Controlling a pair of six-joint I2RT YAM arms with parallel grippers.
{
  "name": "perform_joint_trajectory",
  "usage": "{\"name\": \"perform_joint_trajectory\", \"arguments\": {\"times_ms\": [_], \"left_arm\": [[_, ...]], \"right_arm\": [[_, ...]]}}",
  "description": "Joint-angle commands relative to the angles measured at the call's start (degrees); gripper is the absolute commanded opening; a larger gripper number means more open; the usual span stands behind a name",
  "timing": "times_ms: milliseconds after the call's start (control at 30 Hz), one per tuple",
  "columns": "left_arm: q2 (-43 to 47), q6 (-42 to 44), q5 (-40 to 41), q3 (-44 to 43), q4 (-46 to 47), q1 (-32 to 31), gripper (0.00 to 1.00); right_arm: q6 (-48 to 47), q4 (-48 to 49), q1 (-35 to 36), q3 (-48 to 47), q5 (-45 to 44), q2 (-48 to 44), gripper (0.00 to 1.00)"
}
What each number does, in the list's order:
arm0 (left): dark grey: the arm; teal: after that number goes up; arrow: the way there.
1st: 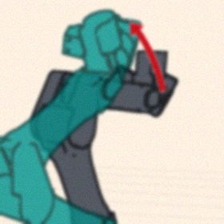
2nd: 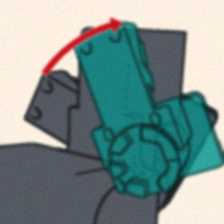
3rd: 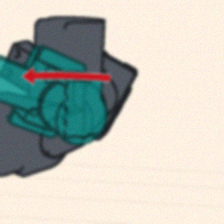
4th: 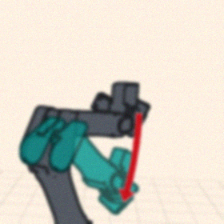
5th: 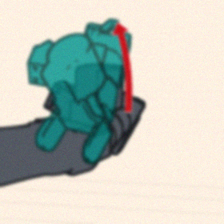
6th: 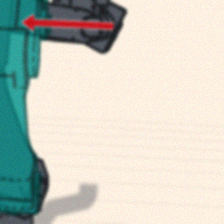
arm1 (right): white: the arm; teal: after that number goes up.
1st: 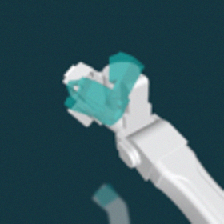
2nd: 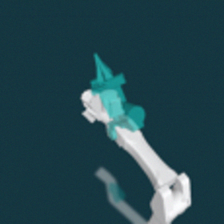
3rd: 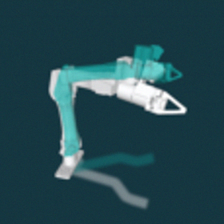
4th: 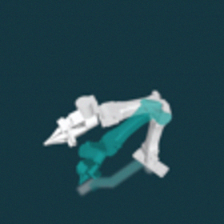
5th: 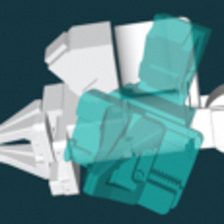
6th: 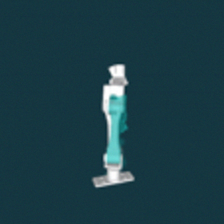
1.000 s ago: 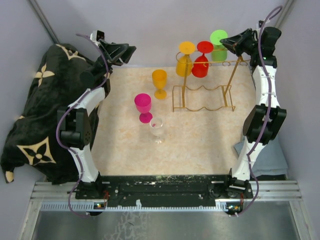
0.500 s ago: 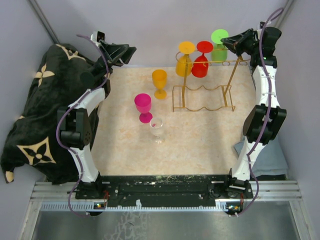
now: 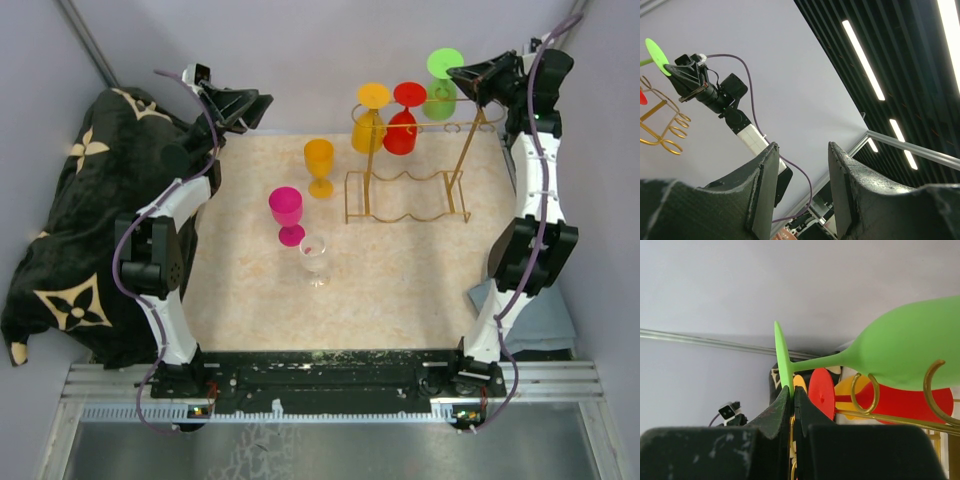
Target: Place the wine glass upside down on the wine glass rack
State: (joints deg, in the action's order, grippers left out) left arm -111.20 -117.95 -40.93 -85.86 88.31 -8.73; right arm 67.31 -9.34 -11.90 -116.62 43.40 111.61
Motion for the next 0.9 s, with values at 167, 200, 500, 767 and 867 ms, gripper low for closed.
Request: {"name": "perform_joint_trajectory", "arguments": {"times_ms": [167, 200, 500, 767, 867], "left_arm": [[2.7, -5.1, 0.2, 0.3, 12.7, -0.5, 0.50], [2.7, -5.1, 0.1, 0.3, 12.6, -0.5, 0.50], [2.9, -5.1, -0.1, 0.3, 12.1, -0.5, 0.50], [2.6, -5.0, 0.0, 0.1, 11.8, -0.6, 0.50], [2.6, -5.1, 0.0, 0.1, 11.9, -0.6, 0.50]], "right_arm": [[1.7, 3.0, -0.4, 2.8, 0.5, -5.3, 0.00], [1.8, 3.1, -0.4, 3.0, 0.3, -5.2, 0.00], [2.7, 2.7, -0.4, 4.7, -0.4, -4.9, 0.00], [2.4, 0.7, -0.4, 4.9, -0.4, -4.9, 0.00], [2.0, 0.2, -0.4, 4.8, -0.2, -4.5, 0.00]]}}
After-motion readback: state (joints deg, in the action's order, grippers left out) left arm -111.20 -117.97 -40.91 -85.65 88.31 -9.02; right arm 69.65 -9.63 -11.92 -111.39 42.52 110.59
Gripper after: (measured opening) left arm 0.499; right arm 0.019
